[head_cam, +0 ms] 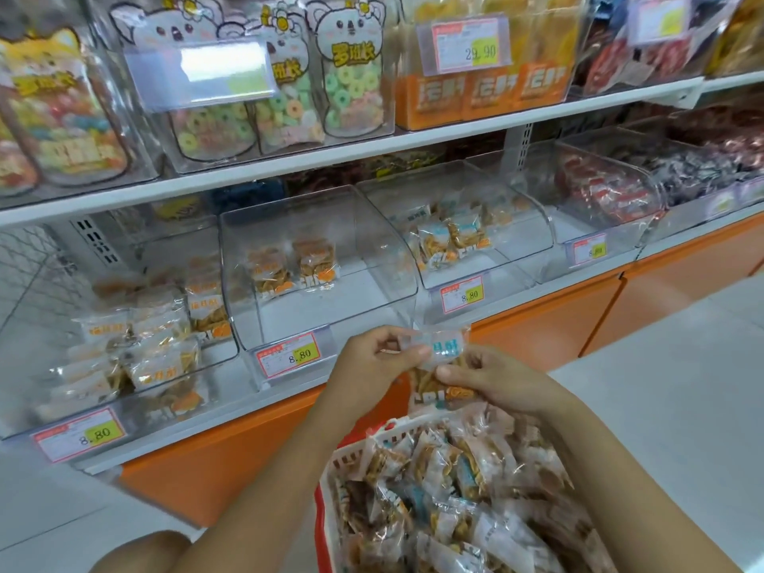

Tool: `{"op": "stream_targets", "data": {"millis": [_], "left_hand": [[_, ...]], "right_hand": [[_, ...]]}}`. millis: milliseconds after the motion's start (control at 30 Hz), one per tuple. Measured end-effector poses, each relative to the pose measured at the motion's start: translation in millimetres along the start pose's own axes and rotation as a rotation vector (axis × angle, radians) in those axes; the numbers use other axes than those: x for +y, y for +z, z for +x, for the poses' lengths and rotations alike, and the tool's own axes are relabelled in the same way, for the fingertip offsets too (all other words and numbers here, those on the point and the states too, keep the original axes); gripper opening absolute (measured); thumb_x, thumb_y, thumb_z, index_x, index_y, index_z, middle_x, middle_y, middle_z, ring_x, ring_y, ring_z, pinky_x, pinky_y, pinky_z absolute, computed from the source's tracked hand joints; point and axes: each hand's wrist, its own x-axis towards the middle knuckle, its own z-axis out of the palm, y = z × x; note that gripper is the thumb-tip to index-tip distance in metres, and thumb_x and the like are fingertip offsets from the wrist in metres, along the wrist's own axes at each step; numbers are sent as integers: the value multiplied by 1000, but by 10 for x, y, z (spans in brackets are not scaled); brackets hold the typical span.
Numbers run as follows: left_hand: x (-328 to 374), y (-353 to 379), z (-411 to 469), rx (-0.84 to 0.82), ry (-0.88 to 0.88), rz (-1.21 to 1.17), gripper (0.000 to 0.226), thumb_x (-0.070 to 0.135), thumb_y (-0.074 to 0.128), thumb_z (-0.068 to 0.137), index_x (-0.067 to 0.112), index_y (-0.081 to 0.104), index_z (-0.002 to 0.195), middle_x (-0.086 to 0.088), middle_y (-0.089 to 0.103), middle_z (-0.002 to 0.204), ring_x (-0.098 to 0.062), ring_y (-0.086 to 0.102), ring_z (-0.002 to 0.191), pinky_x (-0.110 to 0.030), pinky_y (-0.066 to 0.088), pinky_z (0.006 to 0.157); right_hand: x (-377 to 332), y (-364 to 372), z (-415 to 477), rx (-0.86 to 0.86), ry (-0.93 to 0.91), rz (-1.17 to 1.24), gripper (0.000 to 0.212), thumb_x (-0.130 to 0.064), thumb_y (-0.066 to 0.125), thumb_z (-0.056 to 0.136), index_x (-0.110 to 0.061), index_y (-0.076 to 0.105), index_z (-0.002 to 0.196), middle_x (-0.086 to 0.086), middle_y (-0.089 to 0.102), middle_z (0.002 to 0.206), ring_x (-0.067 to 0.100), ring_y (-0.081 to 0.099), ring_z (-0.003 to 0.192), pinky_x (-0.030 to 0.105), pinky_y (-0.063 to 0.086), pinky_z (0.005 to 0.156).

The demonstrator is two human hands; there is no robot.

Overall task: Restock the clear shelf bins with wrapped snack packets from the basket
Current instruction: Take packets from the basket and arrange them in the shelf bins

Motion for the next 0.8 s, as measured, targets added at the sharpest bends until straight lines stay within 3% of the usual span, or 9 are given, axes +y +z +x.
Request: {"op": "stream_targets", "data": {"millis": [67,133,233,333,433,533,600,667,800], "left_hand": [[99,27,89,39,22,-5,18,25,71,83,16,69,98,2,68,87,1,59,62,-17,48,58],[269,65,224,56,68,29,20,28,70,83,16,68,99,1,68,88,-1,60,63,-18,50,59],[535,109,533,106,170,95,19,31,63,89,16,67,100,2,68,88,-4,61,67,-16,51,60],[645,99,926,206,255,258,12,28,61,91,17,66,91,6,65,82,-4,58,72,-9,45,62],[582,39,1295,266,257,510,8,25,67,87,20,61,91,5,61,89,-6,53,78,-12,39,64],[485,-36,1493,327,124,556,25,35,70,84,16,55,89,6,52,82,-9,48,73,-20,33,57],[404,-71,1572,279,32,463,33,42,69,83,14,52,82,5,51,72,-9,49,66,-21,34,54],[333,-94,1619,193,-12,316,37,44,68,84,14,51,71,1,55,63,-10,53,56,-22,41,54],[276,-132,1654,100,-84,227,41,45,62,87,9,55,68,-1,56,58,-9,49,49,-17,42,47]], "right_hand": [[-130,-95,-32,103,-58,-7,40,-57,76,68,-20,63,74,7,48,69,22,50,68,36,45,74],[-281,-198,-54,177,-133,-10,45,-52,77,67,-10,60,74,-2,40,61,18,40,60,28,38,63],[-509,-475,11,268,-219,81,39,-33,74,74,-1,66,95,-1,67,75,10,62,65,18,47,60],[-702,-967,250,519,-223,101,23,-23,75,79,-4,67,90,5,71,88,8,68,75,16,52,65],[-814,-1432,585,632,-163,-27,22,-24,79,76,-8,64,80,-1,68,75,11,63,70,19,50,64],[-898,-1564,933,565,11,-209,28,-26,83,72,-11,61,81,0,64,80,12,59,72,19,46,64],[-879,-1531,1213,432,143,-307,36,-29,85,69,-9,64,90,2,65,87,13,57,75,17,41,62],[-778,-1442,1492,277,225,-421,37,-33,85,67,-8,64,85,2,63,81,16,56,77,22,42,64],[-608,-1261,1892,170,282,-511,64,-38,85,68,6,64,109,15,64,112,25,59,98,38,48,97]]}}
